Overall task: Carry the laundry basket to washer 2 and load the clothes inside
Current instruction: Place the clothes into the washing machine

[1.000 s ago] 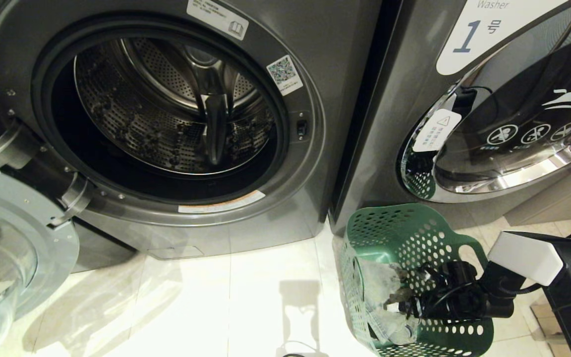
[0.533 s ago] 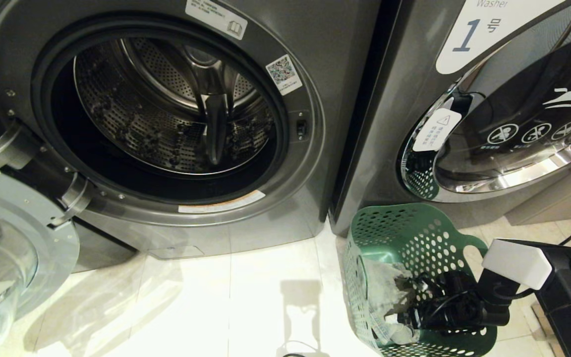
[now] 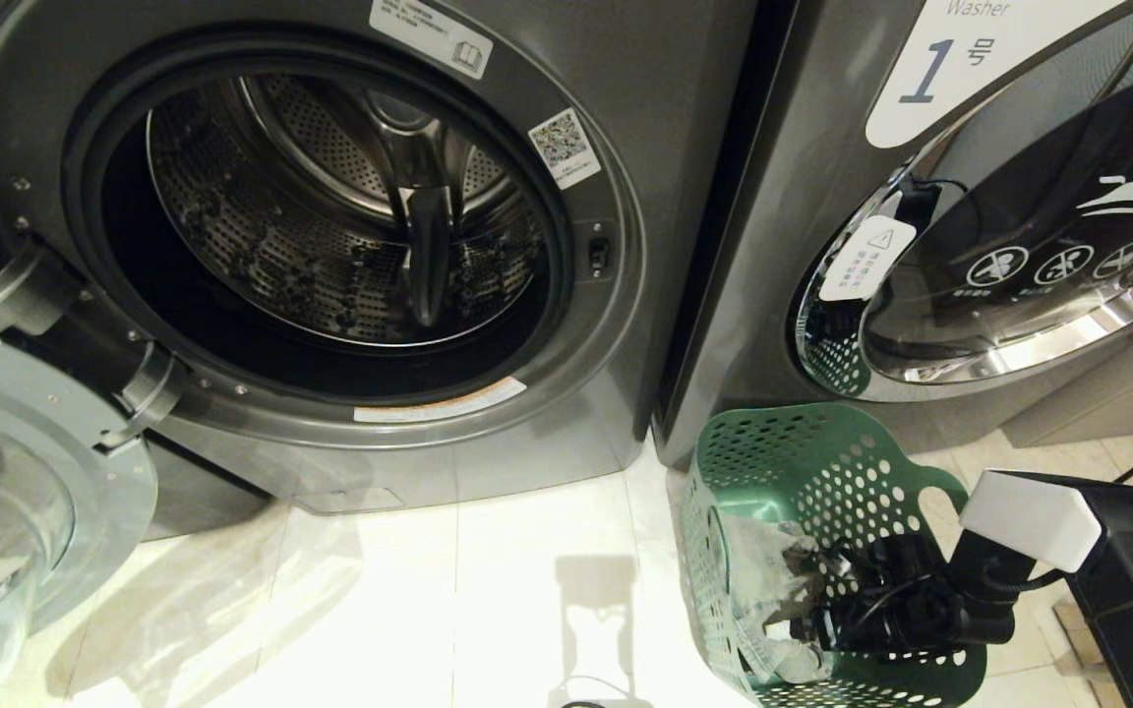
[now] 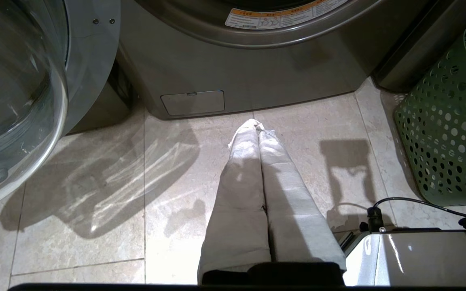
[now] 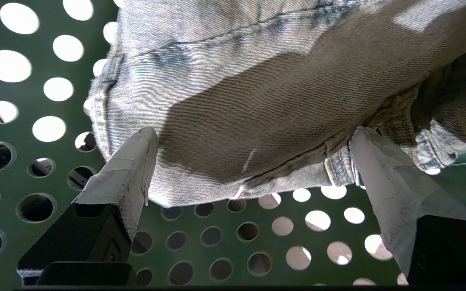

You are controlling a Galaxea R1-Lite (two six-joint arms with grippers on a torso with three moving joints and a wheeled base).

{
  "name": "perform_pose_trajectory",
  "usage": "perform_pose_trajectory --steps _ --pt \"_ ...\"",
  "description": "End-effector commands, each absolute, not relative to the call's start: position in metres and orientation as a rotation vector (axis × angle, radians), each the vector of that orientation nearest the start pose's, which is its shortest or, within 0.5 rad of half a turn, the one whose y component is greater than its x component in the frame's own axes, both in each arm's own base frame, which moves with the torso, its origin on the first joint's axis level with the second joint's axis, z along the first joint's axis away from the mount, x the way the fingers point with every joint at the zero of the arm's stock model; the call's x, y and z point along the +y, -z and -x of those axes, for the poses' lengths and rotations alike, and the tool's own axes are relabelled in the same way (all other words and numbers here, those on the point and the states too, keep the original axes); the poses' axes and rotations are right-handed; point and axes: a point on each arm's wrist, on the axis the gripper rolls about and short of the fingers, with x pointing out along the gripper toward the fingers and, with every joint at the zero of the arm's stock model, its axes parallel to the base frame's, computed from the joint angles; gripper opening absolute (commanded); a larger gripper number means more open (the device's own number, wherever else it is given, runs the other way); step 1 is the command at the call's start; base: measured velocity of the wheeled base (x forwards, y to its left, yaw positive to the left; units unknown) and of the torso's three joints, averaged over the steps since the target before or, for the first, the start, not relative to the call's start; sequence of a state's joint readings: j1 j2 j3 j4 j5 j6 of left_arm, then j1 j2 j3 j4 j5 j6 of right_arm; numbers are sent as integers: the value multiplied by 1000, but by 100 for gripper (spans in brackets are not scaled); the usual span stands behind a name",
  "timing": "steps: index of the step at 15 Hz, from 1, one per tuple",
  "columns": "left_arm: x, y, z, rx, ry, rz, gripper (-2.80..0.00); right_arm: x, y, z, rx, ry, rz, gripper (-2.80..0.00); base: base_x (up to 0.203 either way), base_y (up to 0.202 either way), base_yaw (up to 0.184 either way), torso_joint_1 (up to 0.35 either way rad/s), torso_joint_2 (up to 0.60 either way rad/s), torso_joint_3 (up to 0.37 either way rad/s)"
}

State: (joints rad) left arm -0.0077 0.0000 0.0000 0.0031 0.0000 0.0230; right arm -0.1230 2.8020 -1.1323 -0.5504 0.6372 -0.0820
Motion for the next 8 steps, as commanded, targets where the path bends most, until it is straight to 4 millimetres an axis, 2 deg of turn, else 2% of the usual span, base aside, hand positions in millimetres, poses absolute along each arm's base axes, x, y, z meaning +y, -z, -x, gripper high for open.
perform_pose_trajectory --steps 1,5,6,8 --pt "0 -75 23 5 8 -23 -280 -34 161 -382 1023 -504 -346 0 0 0 0 0 0 0" --pt "0 -75 23 5 8 -23 -280 -34 159 -377 1055 -517 -336 0 0 0 0 0 0 0" --pt "0 -75 23 5 8 -23 -280 -34 160 -376 1058 -519 -335 -280 0 0 0 0 0 0" --pt "0 -75 23 5 8 -23 -280 -35 162 -374 1075 -520 -342 -280 0 0 0 0 0 0"
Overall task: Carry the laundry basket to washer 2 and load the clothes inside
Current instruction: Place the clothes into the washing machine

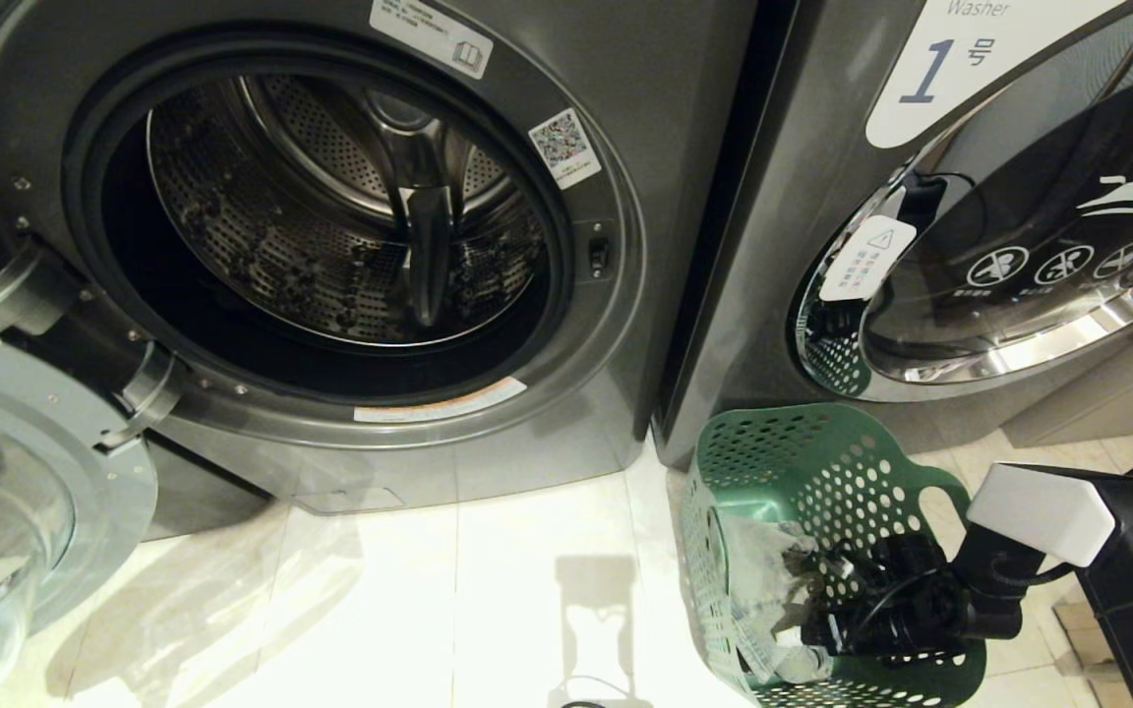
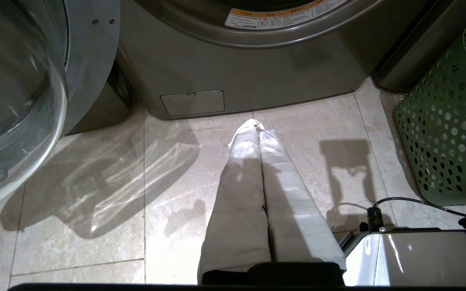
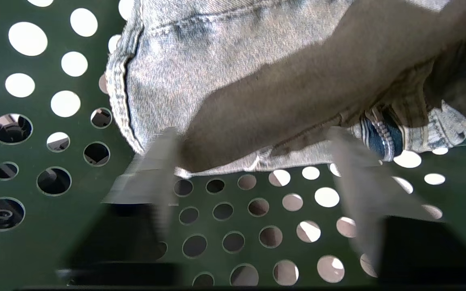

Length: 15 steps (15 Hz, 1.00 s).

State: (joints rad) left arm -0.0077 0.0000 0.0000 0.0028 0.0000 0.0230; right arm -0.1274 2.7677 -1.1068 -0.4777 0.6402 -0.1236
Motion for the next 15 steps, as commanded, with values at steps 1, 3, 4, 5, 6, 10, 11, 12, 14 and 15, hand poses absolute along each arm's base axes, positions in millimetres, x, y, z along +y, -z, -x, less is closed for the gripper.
perform_pose_trajectory --steps 1,3,4,5,6,10,11,12,14,15 --pt "0 -75 23 5 8 -23 -280 -35 163 -373 1085 -525 -336 -280 0 0 0 0 0 0" --pt "0 -75 23 5 8 -23 -280 -34 164 -371 1091 -534 -312 -280 0 0 0 0 0 0" --pt "0 -75 23 5 8 -23 -280 -34 164 -371 1095 -533 -312 -280 0 0 0 0 0 0" --pt "0 -75 23 5 8 -23 -280 -34 164 -370 1096 -532 -315 -280 0 0 0 0 0 0" --pt "0 -75 23 5 8 -23 -280 -34 165 -369 1102 -528 -318 -280 0 0 0 0 0 0" --pt "0 -75 23 5 8 -23 -280 -33 165 -361 1126 -528 -328 -280 0 0 0 0 0 0" --pt "0 -75 23 5 8 -23 -280 -34 160 -360 1123 -527 -327 -280 0 0 0 0 0 0" --pt "0 -75 23 5 8 -23 -280 -34 150 -357 1117 -526 -327 -280 0 0 0 0 0 0" --pt "0 -75 23 5 8 -23 -280 -38 128 -350 1098 -521 -330 -280 0 0 0 0 0 0" --pt "0 -75 23 5 8 -23 -280 -40 119 -346 1092 -515 -334 -280 0 0 0 0 0 0"
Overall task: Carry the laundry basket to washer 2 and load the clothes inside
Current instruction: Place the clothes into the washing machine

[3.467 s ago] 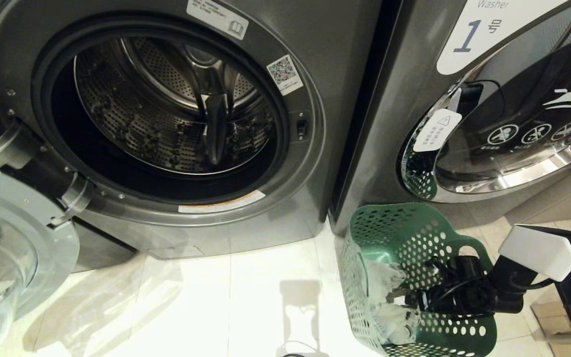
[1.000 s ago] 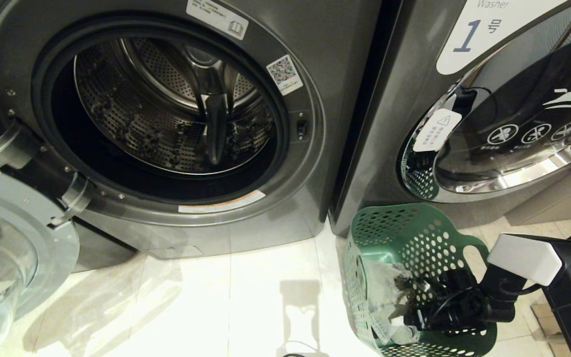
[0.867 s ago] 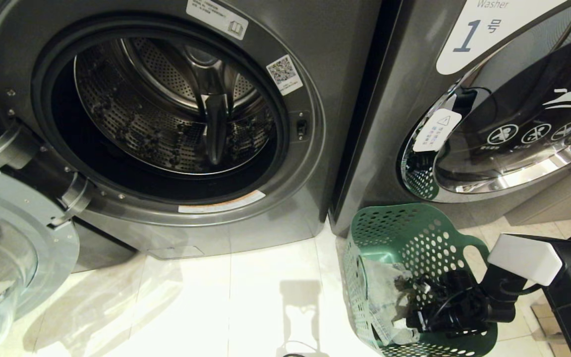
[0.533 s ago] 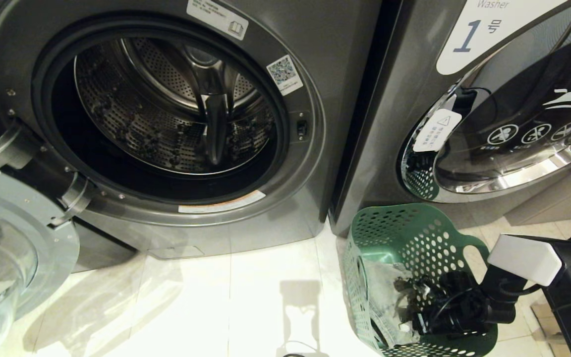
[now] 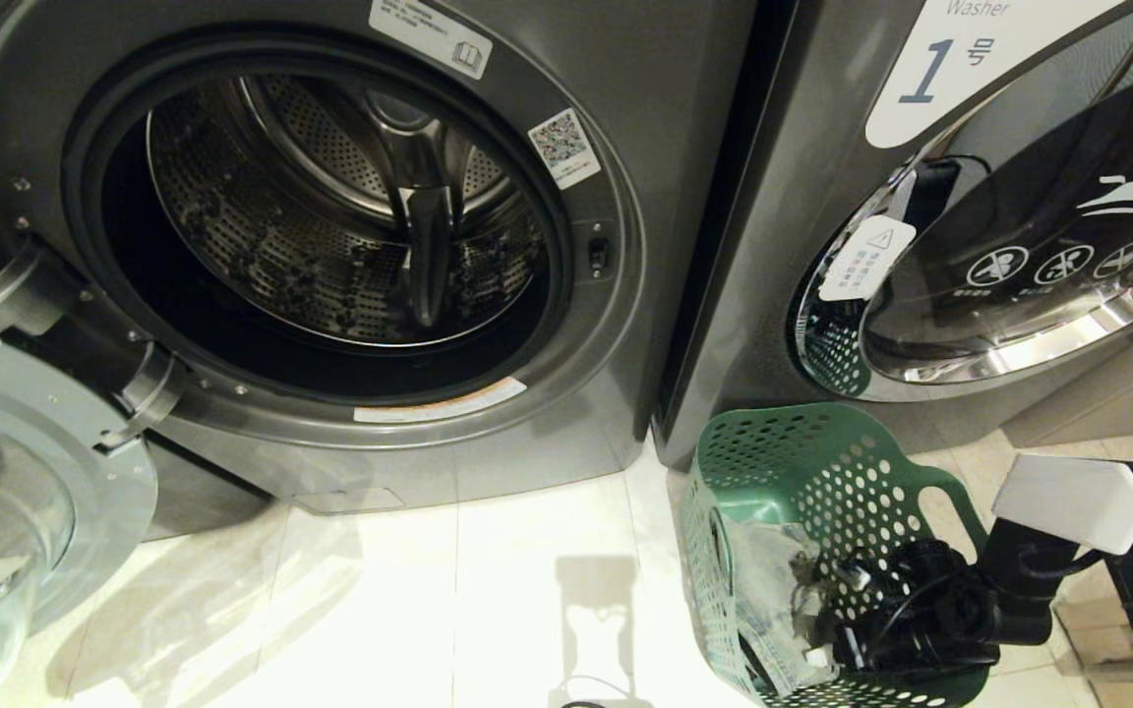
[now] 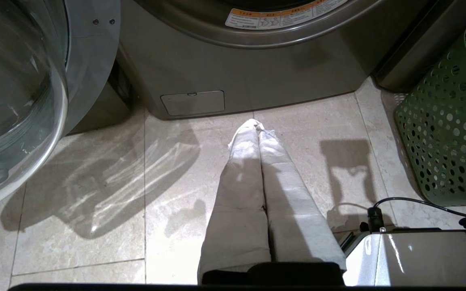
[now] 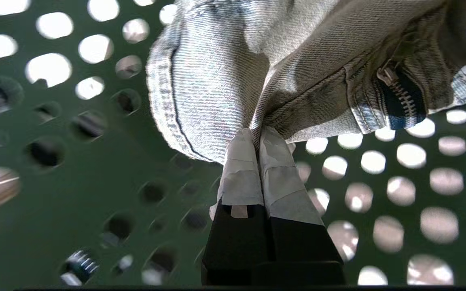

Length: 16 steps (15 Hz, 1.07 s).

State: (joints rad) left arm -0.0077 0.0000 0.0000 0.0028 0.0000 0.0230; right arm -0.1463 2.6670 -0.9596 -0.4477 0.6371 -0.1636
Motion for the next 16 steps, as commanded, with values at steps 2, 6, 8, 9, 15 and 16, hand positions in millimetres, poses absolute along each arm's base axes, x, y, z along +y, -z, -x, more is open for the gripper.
perform_pose_trajectory --steps 2,6,8,9,15,16 --pt "0 -75 23 5 8 -23 -280 -44 103 -339 1073 -504 -336 -280 0 0 0 0 0 0" --pt "0 -75 23 5 8 -23 -280 -49 71 -336 1009 -495 -315 -280 0 0 0 0 0 0" --pt "0 -75 23 5 8 -23 -280 -50 52 -338 962 -490 -298 -280 0 0 0 0 0 0" --pt "0 -75 23 5 8 -23 -280 -51 44 -338 942 -490 -289 -280 0 0 0 0 0 0" --pt "0 -75 23 5 8 -23 -280 -50 9 -333 825 -488 -236 -280 0 0 0 0 0 0" --pt "0 -75 23 5 8 -23 -280 -49 7 -331 816 -488 -232 -280 0 0 0 0 0 0"
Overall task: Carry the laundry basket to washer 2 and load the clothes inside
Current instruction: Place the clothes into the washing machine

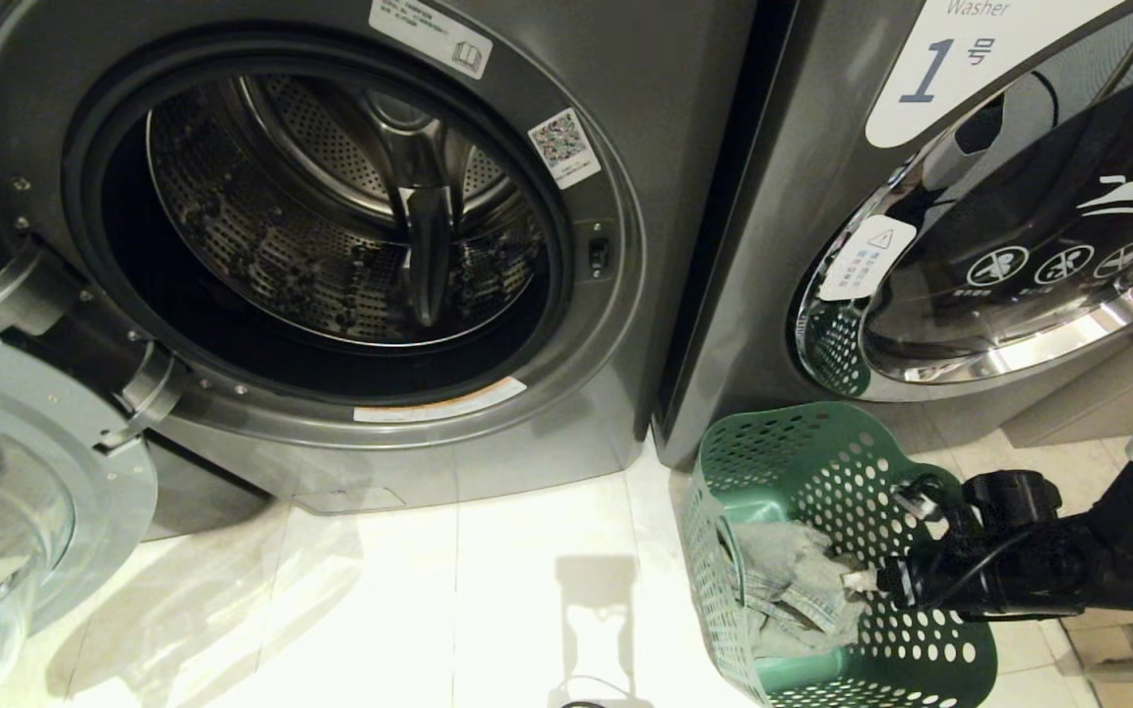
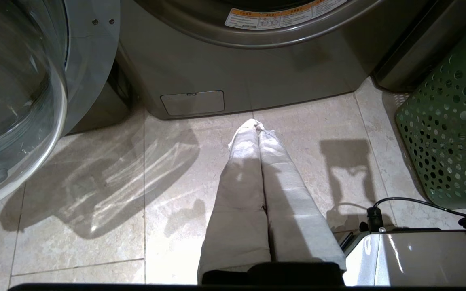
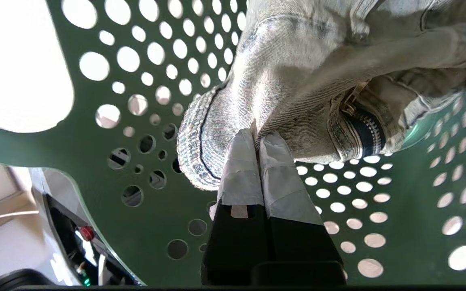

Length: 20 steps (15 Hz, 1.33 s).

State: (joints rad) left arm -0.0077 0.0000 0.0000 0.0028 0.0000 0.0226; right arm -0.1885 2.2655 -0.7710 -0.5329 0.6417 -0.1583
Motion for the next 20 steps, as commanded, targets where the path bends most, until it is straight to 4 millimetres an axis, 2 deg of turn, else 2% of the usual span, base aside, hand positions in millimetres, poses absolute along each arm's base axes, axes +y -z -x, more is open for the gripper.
perform_pose_trajectory --steps 1,4,9,13,17,20 --pt "0 -75 23 5 8 -23 -280 -49 0 -327 801 -489 -225 -280 0 0 0 0 0 0" --pt "0 -75 23 5 8 -23 -280 -43 -23 -311 763 -495 -204 -280 0 0 0 0 0 0" --pt "0 -75 23 5 8 -23 -280 -39 -49 -280 686 -485 -172 -280 0 0 0 0 0 0" --pt "0 -75 23 5 8 -23 -280 -34 -88 -250 548 -442 -95 -280 0 0 0 0 0 0" --pt "0 -75 23 5 8 -23 -280 -33 -130 -231 400 -290 16 -280 0 0 0 0 0 0" --pt "0 -75 23 5 8 -23 -280 -30 -154 -215 307 -248 61 -280 0 0 0 0 0 0"
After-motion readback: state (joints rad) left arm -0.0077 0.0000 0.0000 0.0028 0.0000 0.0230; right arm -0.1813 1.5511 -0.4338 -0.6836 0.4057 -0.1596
